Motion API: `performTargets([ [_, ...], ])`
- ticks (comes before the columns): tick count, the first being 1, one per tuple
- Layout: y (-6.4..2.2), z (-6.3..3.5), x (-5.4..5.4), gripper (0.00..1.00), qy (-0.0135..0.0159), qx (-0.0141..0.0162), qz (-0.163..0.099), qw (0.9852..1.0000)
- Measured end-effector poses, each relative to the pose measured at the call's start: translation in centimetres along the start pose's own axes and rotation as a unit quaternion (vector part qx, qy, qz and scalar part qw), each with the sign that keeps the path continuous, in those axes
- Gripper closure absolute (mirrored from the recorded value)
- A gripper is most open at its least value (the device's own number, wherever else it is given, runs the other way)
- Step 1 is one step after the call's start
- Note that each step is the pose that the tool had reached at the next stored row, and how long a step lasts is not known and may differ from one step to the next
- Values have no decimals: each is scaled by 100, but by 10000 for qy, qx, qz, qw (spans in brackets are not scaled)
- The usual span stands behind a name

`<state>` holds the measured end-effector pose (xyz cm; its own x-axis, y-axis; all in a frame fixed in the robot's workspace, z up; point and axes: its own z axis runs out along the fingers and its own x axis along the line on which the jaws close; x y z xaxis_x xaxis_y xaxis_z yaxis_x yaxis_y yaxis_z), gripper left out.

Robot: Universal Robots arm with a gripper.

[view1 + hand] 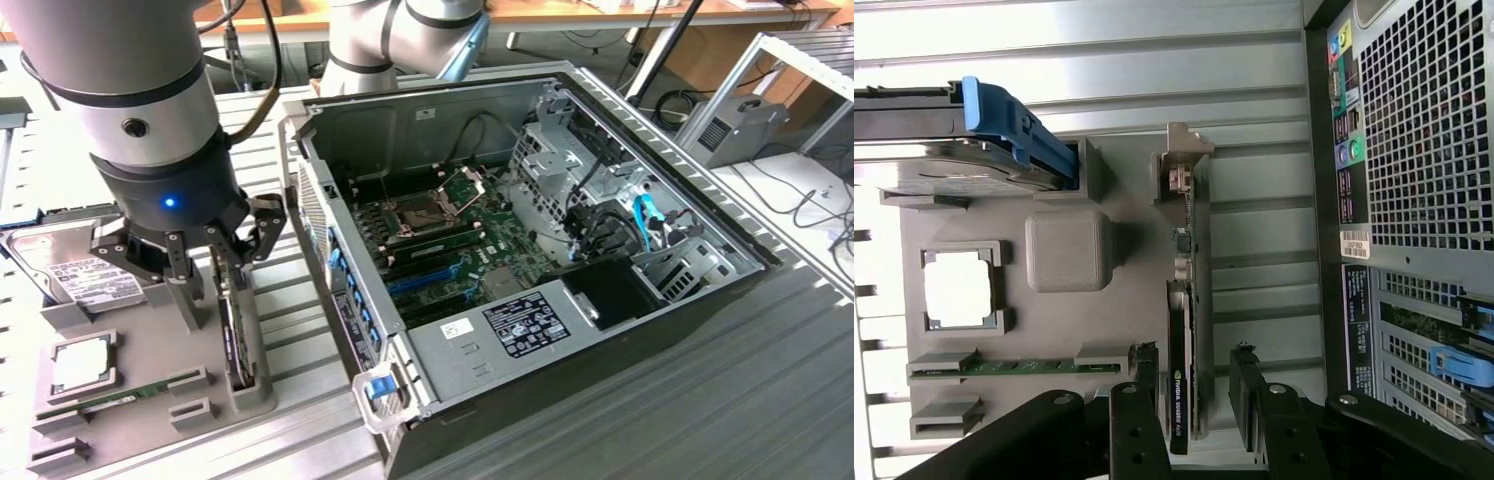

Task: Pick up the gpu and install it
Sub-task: 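Pick up the gpu and move the gpu toward the slot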

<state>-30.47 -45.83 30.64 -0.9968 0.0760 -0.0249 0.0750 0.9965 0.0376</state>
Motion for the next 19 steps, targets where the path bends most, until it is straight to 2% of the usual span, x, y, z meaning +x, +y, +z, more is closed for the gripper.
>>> performTargets([
  [10,-1,13,2,58,0,0,0,10000],
  [19,-12,111,16,58,-1,6,0,10000],
])
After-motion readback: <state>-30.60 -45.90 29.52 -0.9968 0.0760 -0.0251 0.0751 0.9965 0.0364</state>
